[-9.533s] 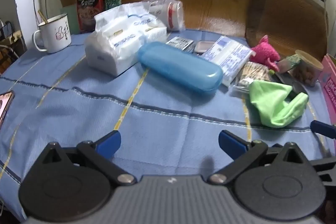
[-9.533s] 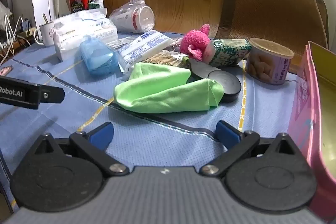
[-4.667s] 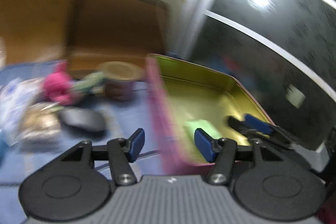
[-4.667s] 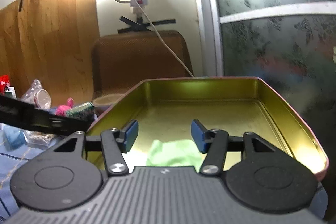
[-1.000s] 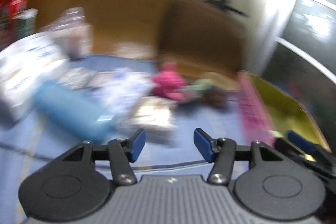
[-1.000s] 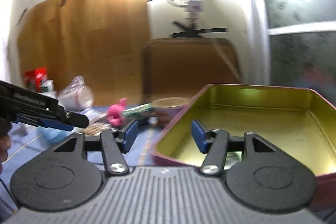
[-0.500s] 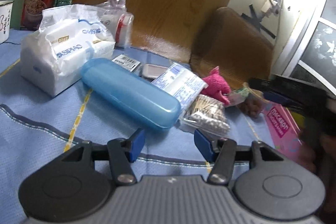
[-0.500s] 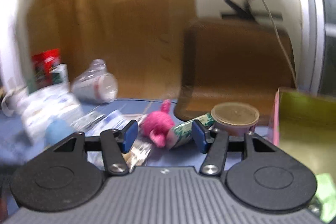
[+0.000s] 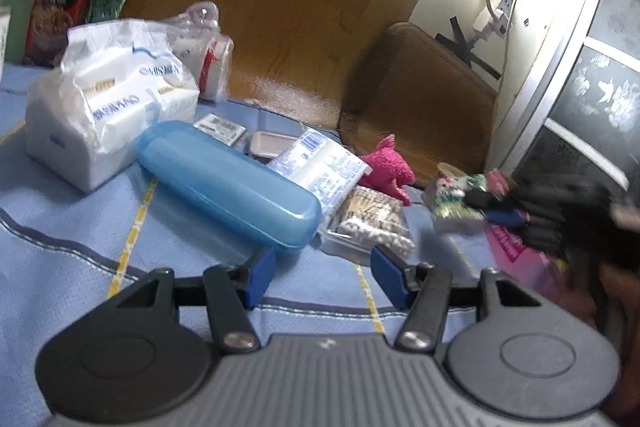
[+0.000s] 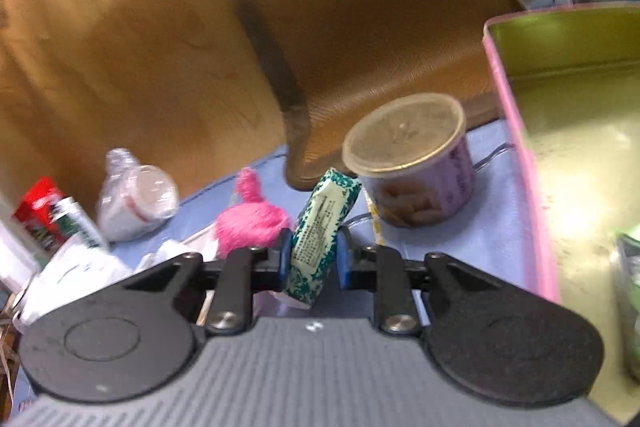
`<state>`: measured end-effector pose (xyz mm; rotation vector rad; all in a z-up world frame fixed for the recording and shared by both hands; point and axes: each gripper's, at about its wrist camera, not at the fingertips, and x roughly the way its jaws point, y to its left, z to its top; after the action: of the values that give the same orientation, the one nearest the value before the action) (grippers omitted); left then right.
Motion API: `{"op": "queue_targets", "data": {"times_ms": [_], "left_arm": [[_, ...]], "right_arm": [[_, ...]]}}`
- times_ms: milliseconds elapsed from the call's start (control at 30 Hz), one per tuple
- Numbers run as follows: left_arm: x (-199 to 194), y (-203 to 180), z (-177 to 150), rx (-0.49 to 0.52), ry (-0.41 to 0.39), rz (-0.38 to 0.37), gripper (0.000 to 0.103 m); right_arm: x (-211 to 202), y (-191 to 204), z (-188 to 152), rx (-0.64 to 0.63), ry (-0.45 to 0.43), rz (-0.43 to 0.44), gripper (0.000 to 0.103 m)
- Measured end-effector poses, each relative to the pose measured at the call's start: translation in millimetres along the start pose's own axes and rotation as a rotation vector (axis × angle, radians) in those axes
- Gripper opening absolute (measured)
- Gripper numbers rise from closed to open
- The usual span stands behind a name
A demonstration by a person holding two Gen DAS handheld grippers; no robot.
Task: Organize soft objects
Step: 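Grasp the green patterned box with the right gripper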
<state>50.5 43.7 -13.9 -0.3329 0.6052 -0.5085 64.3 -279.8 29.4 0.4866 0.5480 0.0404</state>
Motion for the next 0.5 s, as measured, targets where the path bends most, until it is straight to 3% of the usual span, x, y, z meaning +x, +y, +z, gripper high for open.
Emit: {"op": "queue_targets", "data": {"times_ms": [100,200,300,400,433,500], "left_arm": [[1,4,1,-0.036,0.038,-0.085,0.054],[1,-2,-3,-0.067,0.086,-0.189,0.054],[4,-20,-10,-0.038,0.137,-0.215,0.055],[9,-38,-16,0.002,0.181,-0.215,0.055],[10,-43,-17,0.012,0.193,-0.213,0.055],[12,-51,-18,0.026,0.209,-0.216,0.055]], "right_arm": [[-42,7,-23,-0.103,0.011,0.1,0.026],[-65,5,-51,-0.174,0.126,0.243,0.026],[-76,-2,-74,-0.185,0.212,0.332,0.027],[-90,1,-86,-0.273,0.156,0.273,0.047],[-93,3,-88,-0.309,0.136,0.257,0.059],[-104,3,-92,-0.364,0.105,0.255,0.062]]}}
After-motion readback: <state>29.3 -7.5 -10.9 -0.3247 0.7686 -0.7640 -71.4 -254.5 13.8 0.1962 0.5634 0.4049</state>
